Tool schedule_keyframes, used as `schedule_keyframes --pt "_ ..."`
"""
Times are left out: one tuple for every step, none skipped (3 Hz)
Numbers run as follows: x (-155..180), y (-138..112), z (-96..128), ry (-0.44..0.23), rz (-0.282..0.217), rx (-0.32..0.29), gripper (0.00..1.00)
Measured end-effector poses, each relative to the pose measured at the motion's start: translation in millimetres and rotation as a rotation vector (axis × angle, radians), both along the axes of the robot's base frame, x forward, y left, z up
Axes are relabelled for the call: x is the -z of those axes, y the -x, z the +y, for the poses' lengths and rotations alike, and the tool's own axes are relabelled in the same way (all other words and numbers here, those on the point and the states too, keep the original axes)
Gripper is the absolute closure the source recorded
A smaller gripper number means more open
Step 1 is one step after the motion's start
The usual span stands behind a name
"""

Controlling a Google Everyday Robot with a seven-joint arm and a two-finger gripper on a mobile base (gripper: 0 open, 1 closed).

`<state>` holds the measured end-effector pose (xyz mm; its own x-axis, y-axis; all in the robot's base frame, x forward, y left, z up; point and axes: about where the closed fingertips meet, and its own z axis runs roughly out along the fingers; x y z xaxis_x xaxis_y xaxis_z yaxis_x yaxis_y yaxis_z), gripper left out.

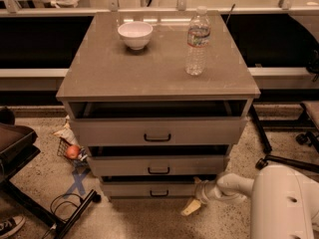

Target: Open bottom drawer

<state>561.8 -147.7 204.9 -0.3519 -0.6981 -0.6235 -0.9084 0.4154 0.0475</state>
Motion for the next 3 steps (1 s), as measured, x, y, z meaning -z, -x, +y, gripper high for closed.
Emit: schedule_keyframes --pt "0.5 0.4 0.9 -0.001 0.001 -0.001 0.03" --pt "1.9 1.7 3.4 -0.003 0.004 -0.004 0.33" --pt "3.1 2.8 5.6 -0.005 0.006 -0.006 0.64"
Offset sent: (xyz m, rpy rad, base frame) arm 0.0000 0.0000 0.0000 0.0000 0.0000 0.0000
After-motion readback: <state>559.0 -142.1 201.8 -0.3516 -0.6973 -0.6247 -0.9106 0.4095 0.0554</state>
